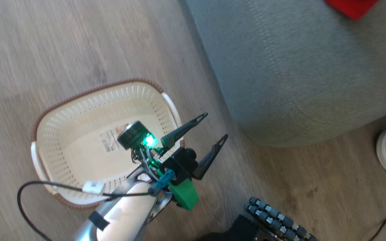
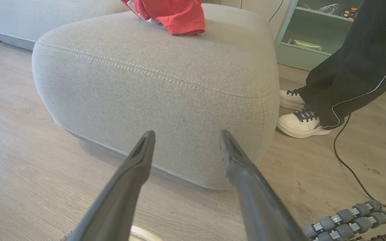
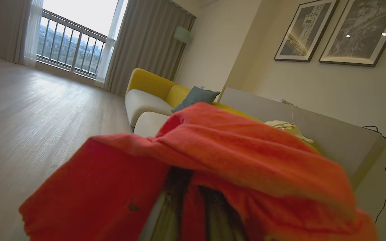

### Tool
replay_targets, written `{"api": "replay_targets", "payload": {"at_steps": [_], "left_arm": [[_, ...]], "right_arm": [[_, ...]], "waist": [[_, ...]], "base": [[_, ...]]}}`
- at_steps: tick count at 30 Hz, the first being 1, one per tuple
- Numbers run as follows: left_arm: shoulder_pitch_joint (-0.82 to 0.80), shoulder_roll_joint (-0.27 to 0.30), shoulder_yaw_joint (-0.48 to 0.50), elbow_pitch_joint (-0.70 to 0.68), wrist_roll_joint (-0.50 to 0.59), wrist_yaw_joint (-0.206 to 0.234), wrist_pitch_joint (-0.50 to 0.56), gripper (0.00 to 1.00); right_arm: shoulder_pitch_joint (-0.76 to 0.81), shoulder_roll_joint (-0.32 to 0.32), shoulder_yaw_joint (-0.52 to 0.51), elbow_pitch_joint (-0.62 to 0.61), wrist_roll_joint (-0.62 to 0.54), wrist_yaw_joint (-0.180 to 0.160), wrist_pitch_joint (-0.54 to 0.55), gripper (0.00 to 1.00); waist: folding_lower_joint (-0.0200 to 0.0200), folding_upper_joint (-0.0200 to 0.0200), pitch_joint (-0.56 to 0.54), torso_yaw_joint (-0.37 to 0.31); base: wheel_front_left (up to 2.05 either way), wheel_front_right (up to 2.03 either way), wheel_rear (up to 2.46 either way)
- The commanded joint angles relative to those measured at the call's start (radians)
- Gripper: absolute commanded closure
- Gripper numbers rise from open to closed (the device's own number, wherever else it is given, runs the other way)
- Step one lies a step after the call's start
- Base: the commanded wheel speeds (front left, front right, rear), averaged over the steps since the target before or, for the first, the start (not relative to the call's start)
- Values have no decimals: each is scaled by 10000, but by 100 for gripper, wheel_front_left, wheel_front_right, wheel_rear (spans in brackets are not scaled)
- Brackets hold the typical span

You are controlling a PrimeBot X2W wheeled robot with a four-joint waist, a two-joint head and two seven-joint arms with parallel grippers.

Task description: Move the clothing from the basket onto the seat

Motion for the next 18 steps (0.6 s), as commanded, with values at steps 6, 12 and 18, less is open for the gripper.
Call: {"api": "replay_targets", "payload": {"at_steps": [6, 12, 18], "left_arm": [[-655, -19, 41, -261, 107, 57, -51, 0], [-890, -73, -67, -271, 3, 186, -51, 0], [-1010, -57, -116, -170, -81, 288, -51, 0]], "right_arm": [[-1745, -1014, 23, 1750, 320, -2, -61, 100], [-2862, -1398, 144, 3784, 53, -2, -61, 100], [-3463, -1153, 233, 5743, -71, -2, -61, 100]], "waist": [[-4, 0, 1121, 818], [-4, 0, 1445, 1371], [-4, 0, 1551, 1658]], "base": [[0, 0, 0], [0, 0, 0], [0, 0, 0]]}}
